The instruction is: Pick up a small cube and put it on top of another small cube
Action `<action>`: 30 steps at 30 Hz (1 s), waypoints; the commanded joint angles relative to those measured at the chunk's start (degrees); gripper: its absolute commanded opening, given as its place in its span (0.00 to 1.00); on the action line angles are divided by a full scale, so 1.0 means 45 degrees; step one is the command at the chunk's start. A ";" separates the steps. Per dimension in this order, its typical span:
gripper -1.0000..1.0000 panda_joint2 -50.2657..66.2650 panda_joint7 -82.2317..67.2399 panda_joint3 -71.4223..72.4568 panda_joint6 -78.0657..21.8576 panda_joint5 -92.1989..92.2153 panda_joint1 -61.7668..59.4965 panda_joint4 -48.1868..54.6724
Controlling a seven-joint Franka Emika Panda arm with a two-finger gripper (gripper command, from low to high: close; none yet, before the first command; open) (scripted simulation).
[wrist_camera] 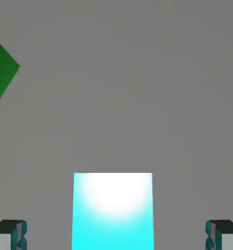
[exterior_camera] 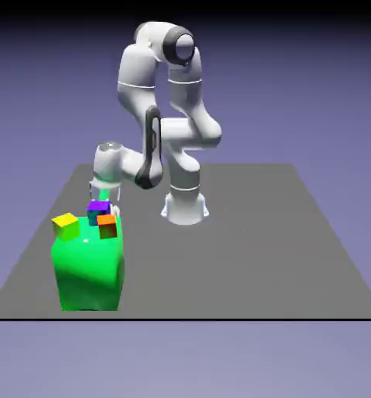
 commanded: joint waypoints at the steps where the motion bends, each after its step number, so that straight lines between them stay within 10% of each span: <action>1: 0.50 0.0220 -0.0038 0.0462 0.0162 0.0068 -0.0442 0.0065; 15: 0.50 0.3155 -0.0545 0.6612 0.2324 0.0967 -0.6335 0.0934; 16: 0.00 0.3155 -0.0545 0.6612 0.2324 0.0967 -0.6335 0.0934; 30: 0.00 0.0295 -0.0051 0.0618 0.0217 0.0090 -0.0592 0.0087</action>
